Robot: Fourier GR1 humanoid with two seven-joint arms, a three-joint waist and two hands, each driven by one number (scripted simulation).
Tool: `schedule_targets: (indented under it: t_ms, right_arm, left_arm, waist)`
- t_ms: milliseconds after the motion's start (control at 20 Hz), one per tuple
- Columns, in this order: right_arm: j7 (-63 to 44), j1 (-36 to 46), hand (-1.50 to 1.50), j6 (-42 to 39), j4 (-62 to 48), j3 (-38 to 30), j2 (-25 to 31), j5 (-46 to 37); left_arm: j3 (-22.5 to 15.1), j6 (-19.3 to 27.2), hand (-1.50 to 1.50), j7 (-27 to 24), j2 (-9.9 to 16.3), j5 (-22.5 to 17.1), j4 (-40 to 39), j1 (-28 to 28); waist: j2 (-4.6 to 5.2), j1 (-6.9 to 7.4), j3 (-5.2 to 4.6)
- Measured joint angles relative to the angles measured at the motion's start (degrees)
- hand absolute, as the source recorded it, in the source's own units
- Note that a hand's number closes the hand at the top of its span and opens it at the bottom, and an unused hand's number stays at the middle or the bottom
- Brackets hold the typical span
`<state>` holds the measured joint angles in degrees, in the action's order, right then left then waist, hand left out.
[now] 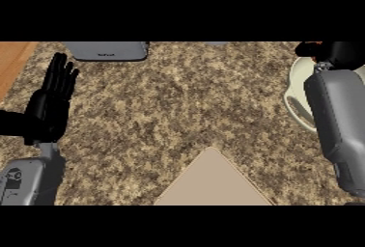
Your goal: Pick the croissant from the tray and place it in the pot
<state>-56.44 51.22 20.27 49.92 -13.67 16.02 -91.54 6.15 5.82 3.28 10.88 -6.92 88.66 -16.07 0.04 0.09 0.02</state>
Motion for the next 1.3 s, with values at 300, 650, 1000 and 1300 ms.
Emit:
schedule_targets:
  t_ms: [300, 650, 1000, 1300]
  right_arm:
    - [6.2, -8.6, 1.50, 3.9, 3.8, -3.2, 3.8, 6.4]
    - [14.2, -11.5, 1.50, 10.0, -2.8, -6.5, 8.7, 12.5]
    - [21.8, -9.6, 1.50, 13.1, -16.1, -11.3, 12.5, 19.4]
    - [32.9, -9.1, -1.50, 12.1, -22.4, -18.1, 13.1, 31.1]
  left_arm:
    - [0.4, -0.2, 0.00, 0.6, 0.3, 0.0, 0.9, 0.5]
    - [0.4, -1.0, 0.00, -1.1, -0.3, 0.2, -0.9, 0.1]
    - [0.0, -1.0, 0.00, 1.0, -0.4, 0.2, 1.6, 0.5]
    - [0.0, -1.3, 0.00, 0.6, -0.7, 0.1, 0.9, 0.1]
  waist:
    - [-0.09, -0.22, -0.01]
    - [0.11, 0.20, 0.02]
    - [0.35, 0.94, 0.08]
    - [0.55, 1.16, 0.17]
